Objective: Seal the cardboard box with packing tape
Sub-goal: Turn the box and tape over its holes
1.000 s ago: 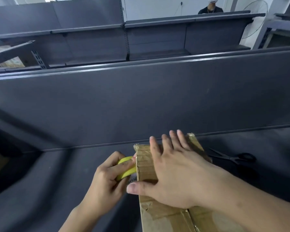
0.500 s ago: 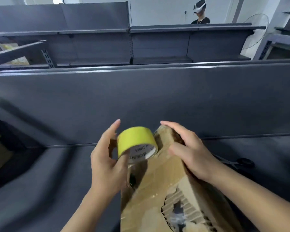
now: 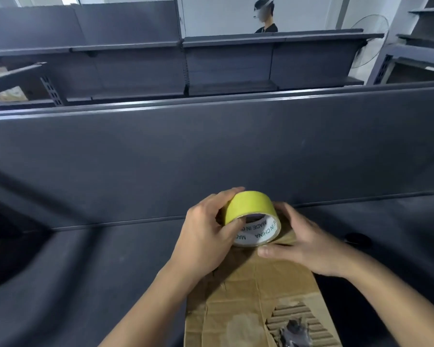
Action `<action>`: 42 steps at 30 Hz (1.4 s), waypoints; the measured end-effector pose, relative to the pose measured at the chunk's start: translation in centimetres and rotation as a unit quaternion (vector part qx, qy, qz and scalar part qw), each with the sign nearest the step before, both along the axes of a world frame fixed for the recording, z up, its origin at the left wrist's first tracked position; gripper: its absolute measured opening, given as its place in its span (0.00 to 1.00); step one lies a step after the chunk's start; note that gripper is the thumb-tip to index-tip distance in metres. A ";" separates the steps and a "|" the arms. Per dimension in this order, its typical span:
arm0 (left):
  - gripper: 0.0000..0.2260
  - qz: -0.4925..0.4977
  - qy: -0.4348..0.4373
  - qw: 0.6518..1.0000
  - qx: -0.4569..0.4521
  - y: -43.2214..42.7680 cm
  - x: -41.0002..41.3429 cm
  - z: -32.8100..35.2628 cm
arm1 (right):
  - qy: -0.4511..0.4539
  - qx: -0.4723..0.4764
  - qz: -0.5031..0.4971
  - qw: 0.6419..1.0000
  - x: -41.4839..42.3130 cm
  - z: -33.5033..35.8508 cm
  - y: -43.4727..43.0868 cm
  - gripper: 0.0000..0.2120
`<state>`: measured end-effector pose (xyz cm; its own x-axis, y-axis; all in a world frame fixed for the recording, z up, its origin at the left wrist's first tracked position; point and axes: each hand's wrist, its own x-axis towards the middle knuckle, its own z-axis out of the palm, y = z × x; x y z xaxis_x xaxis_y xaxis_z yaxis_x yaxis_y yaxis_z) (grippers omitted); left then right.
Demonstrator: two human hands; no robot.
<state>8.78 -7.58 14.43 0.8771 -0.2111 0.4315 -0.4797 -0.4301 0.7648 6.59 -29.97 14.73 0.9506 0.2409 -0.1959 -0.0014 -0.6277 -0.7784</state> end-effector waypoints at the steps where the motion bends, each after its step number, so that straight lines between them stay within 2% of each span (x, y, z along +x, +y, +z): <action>1: 0.22 0.001 -0.001 1.000 0.001 0.0 -0.1 0.0 | -0.013 -0.062 0.010 0.998 0.1 0.6 0.3 0.50; 2: 0.23 0.000 -0.003 1.000 0.003 0.1 -0.1 0.0 | -0.035 -0.116 0.020 0.992 0.1 1.2 0.7 0.52; 3: 0.24 -0.004 -0.008 1.000 0.008 0.1 -0.1 0.0 | -0.056 -0.146 0.030 0.987 0.0 1.5 1.3 0.50; 6: 0.27 -0.022 -0.021 0.999 0.038 0.3 -0.1 -0.1 | -0.079 -0.143 0.002 0.987 -0.9 1.5 3.0 0.44; 10: 0.30 -0.043 -0.021 0.997 0.061 0.5 0.3 0.1 | -0.059 -0.286 -0.001 0.957 -1.2 1.5 3.9 0.60; 12: 0.30 -0.040 -0.027 0.997 0.052 0.4 0.6 0.6 | -0.035 -0.333 0.003 0.942 -1.0 1.9 3.9 0.65; 15: 0.28 -0.035 -0.068 0.995 0.068 1.4 1.3 2.1 | -0.024 -0.369 0.016 0.929 -1.0 1.9 4.0 0.65; 18: 0.25 -0.050 -0.116 0.982 0.138 3.6 1.6 3.8 | -0.019 -0.390 0.029 0.920 -1.0 1.9 3.8 0.64; 23: 0.20 -0.070 -0.096 0.962 0.244 7.1 1.3 6.3 | -0.029 -0.410 0.046 0.911 -1.0 1.7 3.6 0.64; 28: 0.21 -0.074 -0.077 0.942 0.317 11.2 0.4 7.1 | -0.029 -0.411 0.059 0.909 -0.9 1.8 3.6 0.64; 30: 0.20 -0.063 -0.064 0.942 0.323 12.3 0.0 6.0 | -0.033 -0.418 0.063 0.906 -0.9 1.8 3.7 0.64; 33: 0.25 -0.058 -0.045 0.946 0.316 13.8 0.1 3.0 | -0.040 -0.425 0.065 0.902 -0.8 1.5 3.6 0.64; 35: 0.24 -0.052 -0.029 0.948 0.314 14.2 0.4 0.7 | -0.046 -0.423 0.063 0.903 -0.8 1.5 3.6 0.64; 38: 0.23 -0.042 -0.038 0.961 0.270 14.2 0.3 -2.6 | -0.056 -0.438 0.067 0.895 -0.8 1.5 3.6 0.62; 40: 0.25 -0.030 -0.052 0.970 0.237 13.5 -0.5 -4.1 | -0.082 -0.441 0.079 0.890 -1.0 1.6 3.6 0.58; 42: 0.27 -0.012 -0.073 0.974 0.214 12.5 -1.3 -5.8 | -0.152 -0.443 0.106 0.877 -1.0 1.2 3.7 0.52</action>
<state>7.47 4.94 8.65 0.8051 -0.4192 0.4197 -0.5844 -0.6818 0.4400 5.63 -26.29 15.90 0.9436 0.2999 -0.1404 0.3118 -0.9475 0.0714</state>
